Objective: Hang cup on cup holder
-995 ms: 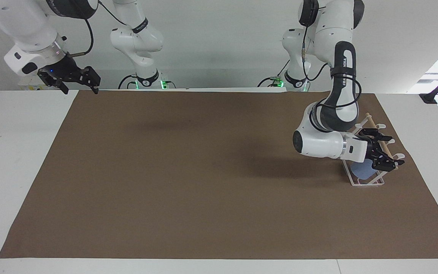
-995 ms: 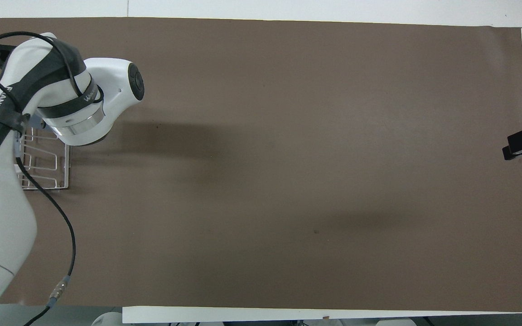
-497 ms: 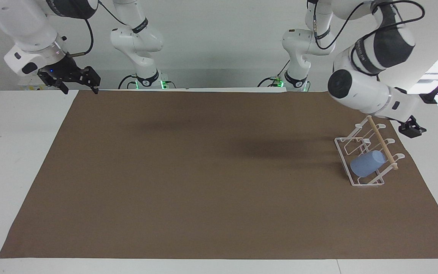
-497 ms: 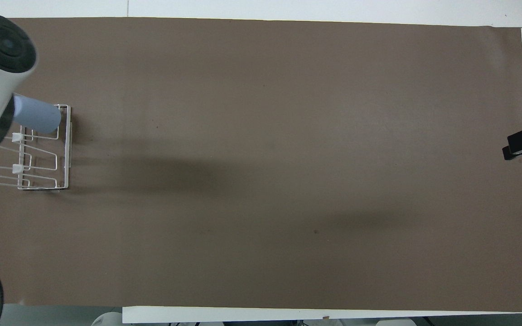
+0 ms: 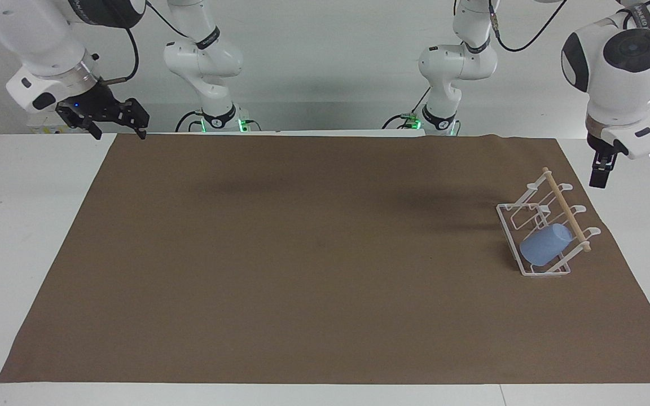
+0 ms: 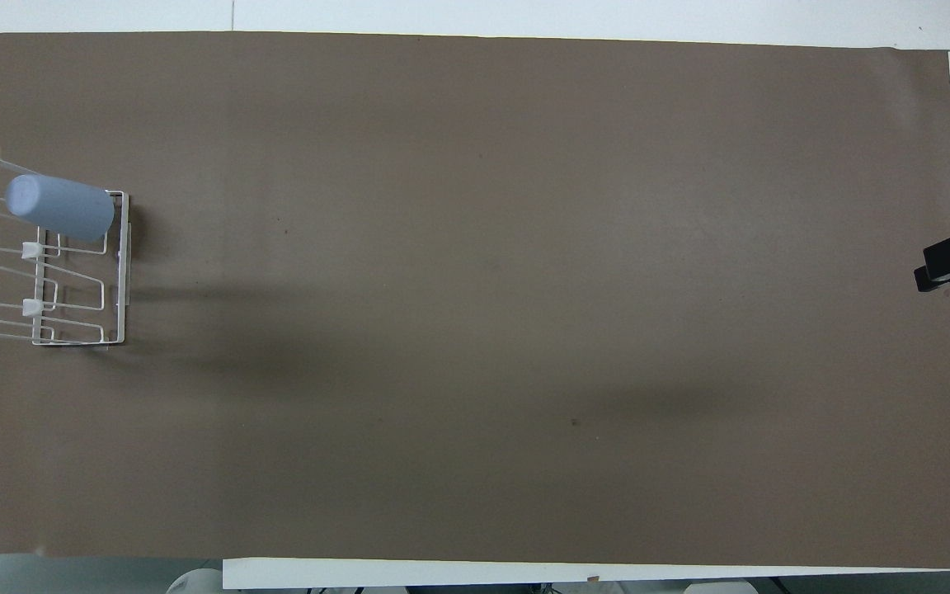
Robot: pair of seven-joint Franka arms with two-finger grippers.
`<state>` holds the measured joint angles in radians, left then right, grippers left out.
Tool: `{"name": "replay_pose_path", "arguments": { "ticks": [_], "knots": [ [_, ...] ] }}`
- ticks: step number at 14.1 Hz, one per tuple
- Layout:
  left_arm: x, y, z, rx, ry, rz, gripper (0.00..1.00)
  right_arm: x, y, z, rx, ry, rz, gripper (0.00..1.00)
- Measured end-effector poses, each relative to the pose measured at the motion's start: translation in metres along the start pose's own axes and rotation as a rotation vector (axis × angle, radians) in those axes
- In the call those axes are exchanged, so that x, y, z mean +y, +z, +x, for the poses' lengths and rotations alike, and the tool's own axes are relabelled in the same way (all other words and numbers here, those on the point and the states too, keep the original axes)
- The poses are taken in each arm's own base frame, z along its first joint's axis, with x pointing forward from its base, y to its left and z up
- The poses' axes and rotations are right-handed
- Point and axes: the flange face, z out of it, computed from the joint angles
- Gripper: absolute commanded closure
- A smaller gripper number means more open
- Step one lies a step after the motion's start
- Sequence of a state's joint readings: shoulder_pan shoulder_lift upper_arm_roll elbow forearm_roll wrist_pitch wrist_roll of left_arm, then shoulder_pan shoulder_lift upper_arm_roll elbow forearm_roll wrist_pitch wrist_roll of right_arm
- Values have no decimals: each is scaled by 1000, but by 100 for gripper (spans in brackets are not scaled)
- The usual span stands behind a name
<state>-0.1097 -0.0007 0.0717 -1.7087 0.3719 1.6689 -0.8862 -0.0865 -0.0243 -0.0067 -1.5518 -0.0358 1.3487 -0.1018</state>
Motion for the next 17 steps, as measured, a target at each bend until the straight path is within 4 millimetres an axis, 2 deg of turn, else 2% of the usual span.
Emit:
{"name": "replay_pose_path", "arguments": {
  "ticks": [3,5,10,11,13,17],
  "knots": [
    [10,-1,-15,-130,252,-117,1,0,0,0,0,0,0,1],
    [21,-8,-39,-183,498,-155,0,0,0,0,0,0,0,1],
    [46,-50,-83,-232,708,-312,0,0,0,0,0,0,0,1],
    [46,-57,-87,-239,761,-320,0,0,0,0,0,0,0,1],
    [42,-63,-81,-233,846,-334,0,0,0,0,0,0,0,1],
    [39,-64,-69,-218,873,-330,0,0,0,0,0,0,0,1]
  ]
}}
